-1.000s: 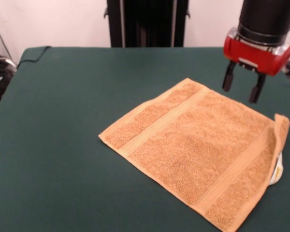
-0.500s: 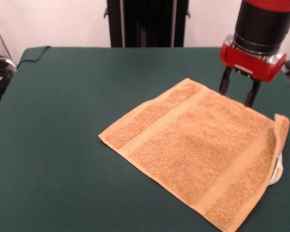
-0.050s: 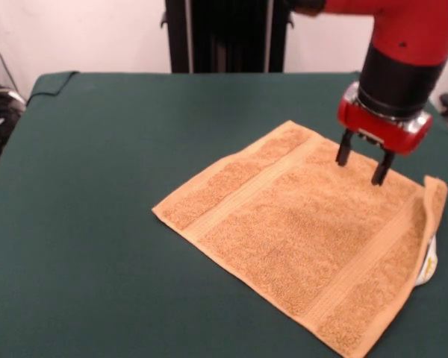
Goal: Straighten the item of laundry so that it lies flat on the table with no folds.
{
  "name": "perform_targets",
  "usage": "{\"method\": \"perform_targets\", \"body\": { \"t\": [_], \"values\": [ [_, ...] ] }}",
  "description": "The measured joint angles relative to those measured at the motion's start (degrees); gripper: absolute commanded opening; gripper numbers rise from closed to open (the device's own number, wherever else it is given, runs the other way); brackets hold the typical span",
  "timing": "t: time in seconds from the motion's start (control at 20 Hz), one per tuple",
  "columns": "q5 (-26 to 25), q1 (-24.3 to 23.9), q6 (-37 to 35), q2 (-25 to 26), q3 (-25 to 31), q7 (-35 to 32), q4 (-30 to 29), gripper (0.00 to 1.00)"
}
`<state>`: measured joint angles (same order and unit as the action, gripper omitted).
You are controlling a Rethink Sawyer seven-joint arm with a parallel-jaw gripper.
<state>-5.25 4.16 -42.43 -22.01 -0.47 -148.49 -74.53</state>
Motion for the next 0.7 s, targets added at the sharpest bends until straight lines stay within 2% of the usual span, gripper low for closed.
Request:
{"method": "perform_targets", "body": {
  "t": [0.5,0.7],
  "values": [
    [1.16,2.78,0.01,4.55,0.02,-0.01,2.06,1.0],
    [2.66,4.52,0.0,6.66,0.01,-0.02,4.85,1.0]
  ]
}}
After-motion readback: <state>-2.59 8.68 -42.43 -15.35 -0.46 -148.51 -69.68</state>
